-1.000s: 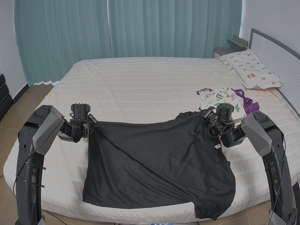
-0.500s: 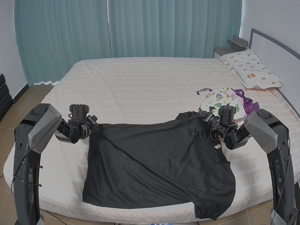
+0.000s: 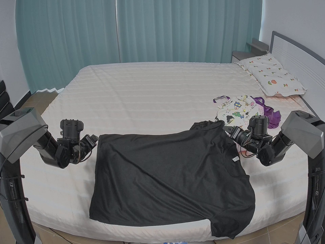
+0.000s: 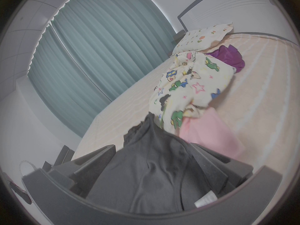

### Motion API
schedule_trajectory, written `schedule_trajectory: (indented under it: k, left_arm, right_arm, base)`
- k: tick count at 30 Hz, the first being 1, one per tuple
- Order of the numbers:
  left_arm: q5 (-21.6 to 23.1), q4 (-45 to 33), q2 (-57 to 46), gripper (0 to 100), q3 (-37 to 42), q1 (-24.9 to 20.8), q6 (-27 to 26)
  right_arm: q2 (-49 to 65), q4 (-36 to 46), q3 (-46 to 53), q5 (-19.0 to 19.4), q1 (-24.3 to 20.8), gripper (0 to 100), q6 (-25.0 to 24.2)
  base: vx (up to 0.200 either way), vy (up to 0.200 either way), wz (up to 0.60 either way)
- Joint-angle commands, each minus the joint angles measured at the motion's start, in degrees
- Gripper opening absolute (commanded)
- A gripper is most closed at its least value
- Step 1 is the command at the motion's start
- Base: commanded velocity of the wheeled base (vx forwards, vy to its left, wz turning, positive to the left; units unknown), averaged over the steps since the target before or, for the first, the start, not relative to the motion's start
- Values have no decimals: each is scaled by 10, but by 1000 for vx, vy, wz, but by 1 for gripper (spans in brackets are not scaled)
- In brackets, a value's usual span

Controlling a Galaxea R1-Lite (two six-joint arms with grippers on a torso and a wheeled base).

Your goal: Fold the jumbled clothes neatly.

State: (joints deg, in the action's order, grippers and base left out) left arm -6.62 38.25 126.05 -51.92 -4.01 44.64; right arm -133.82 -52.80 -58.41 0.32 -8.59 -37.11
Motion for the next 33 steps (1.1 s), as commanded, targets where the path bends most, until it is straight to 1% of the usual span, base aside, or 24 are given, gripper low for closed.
schedule_trajectory:
  k: [1, 2, 4, 6, 7, 8, 10, 11, 12, 14, 16, 17, 18, 20, 24, 25, 28, 30, 33]
  left_arm:
    - [16, 66, -108, 100, 183, -40, 13]
    - [16, 79, -111, 100, 206, -48, 21]
    - [16, 109, -116, 100, 248, -60, 37]
    - [19, 139, -119, 100, 283, -68, 48]
    - [19, 140, -119, 100, 285, -68, 49]
    - [20, 167, -119, 100, 315, -70, 52]
    - [20, 182, -116, 100, 342, -70, 52]
    - [20, 182, -116, 100, 342, -70, 52]
    - [20, 185, -114, 100, 355, -69, 58]
    - [22, 186, -115, 100, 365, -70, 65]
    - [32, 186, -114, 100, 371, -69, 69]
    - [32, 186, -114, 100, 371, -69, 69]
    - [46, 186, -112, 100, 375, -70, 74]
    - [57, 186, -106, 100, 374, -69, 85]
    - [57, 191, -70, 100, 371, -69, 94]
    - [57, 205, -45, 100, 372, -70, 94]
    - [52, 235, -16, 100, 374, -79, 99]
    - [50, 247, -7, 100, 374, -84, 111]
    - [44, 248, -7, 100, 379, -92, 115]
  right_arm:
    - [136, -20, 174, 7, -1, 100, -19]
    - [148, -27, 199, 6, -1, 100, -37]
    - [168, -38, 241, 8, -1, 100, -63]
    - [178, -47, 275, 8, -1, 100, -75]
    - [179, -48, 277, 8, -1, 100, -75]
    - [187, -59, 309, 8, 0, 100, -84]
    - [189, -74, 339, 8, 0, 100, -99]
    - [189, -74, 339, 8, 0, 100, -99]
    - [186, -92, 363, 7, 0, 100, -112]
    - [187, -113, 383, 7, 1, 100, -127]
    - [183, -129, 398, 7, -2, 100, -143]
    - [183, -129, 398, 7, -2, 100, -143]
    - [177, -145, 409, 8, -5, 100, -155]
    - [167, -158, 415, 8, -6, 100, -158]
    - [155, -168, 422, 8, -6, 100, -159]
    - [151, -169, 424, 8, -7, 100, -160]
    - [153, -169, 425, 8, -8, 100, -165]
    - [155, -169, 425, 8, -9, 100, -176]
    - [153, -169, 425, 8, -10, 100, -177]
  base:
    - [0, 0, 0]
    - [0, 0, 0]
    - [-200, 0, 0]
    - [-200, 0, 0]
    - [-200, 0, 0]
    - [-200, 0, 0]
    - [-200, 0, 0]
    - [-200, 0, 0]
    - [-200, 0, 0]
    - [-200, 0, 0]
    - [0, 0, 0]
    - [0, 0, 0]
    - [0, 0, 0]
    - [0, 0, 0]
    - [0, 0, 0]
    - [0, 0, 0]
    - [0, 0, 0]
    - [0, 0, 0]
    - [0, 0, 0]
